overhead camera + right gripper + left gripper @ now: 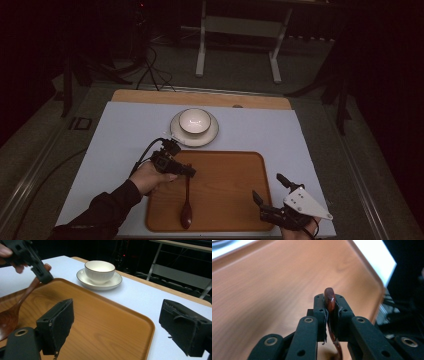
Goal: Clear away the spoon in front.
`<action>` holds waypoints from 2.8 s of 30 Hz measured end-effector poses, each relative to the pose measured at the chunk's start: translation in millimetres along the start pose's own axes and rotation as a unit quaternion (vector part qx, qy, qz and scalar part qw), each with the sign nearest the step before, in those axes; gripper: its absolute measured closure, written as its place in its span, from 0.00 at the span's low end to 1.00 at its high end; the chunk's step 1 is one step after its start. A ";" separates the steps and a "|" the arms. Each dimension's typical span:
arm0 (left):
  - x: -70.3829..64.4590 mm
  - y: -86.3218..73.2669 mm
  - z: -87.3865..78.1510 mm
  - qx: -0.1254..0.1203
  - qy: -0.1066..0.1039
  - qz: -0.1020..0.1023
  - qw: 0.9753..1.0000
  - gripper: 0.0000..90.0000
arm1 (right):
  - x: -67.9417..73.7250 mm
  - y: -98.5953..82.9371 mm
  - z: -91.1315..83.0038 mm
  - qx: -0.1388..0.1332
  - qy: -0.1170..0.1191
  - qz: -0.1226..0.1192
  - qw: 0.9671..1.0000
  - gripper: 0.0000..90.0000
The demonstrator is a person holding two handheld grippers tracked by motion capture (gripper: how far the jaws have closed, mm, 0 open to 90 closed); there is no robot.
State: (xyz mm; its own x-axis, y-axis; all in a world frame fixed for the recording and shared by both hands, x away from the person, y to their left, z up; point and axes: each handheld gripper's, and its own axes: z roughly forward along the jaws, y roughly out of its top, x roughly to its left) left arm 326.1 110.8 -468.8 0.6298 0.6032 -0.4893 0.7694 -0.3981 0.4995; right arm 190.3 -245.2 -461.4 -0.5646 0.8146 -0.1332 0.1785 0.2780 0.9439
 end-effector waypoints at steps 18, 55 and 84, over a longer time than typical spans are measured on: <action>20.7 -8.2 34.8 0.013 0.054 -0.033 0.998 0.84 | 1.2 -0.4 1.2 0.004 0.008 -0.001 1.000 0.14; 41.6 -17.5 32.6 -0.017 0.146 -0.051 0.988 0.59 | 1.7 0.5 1.4 0.008 0.019 -0.002 1.000 0.14; -0.1 -24.3 -35.0 -0.202 0.064 0.089 0.973 0.00 | 2.1 0.2 2.0 0.008 0.017 -0.002 1.000 0.14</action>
State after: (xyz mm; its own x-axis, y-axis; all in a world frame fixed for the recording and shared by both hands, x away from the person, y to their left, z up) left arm 303.6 144.6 -455.8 0.7112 0.6413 -0.2880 0.5278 -0.2165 0.8213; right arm 190.8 -242.4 -462.1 -0.5916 0.7964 -0.1258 0.1901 0.2893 0.9382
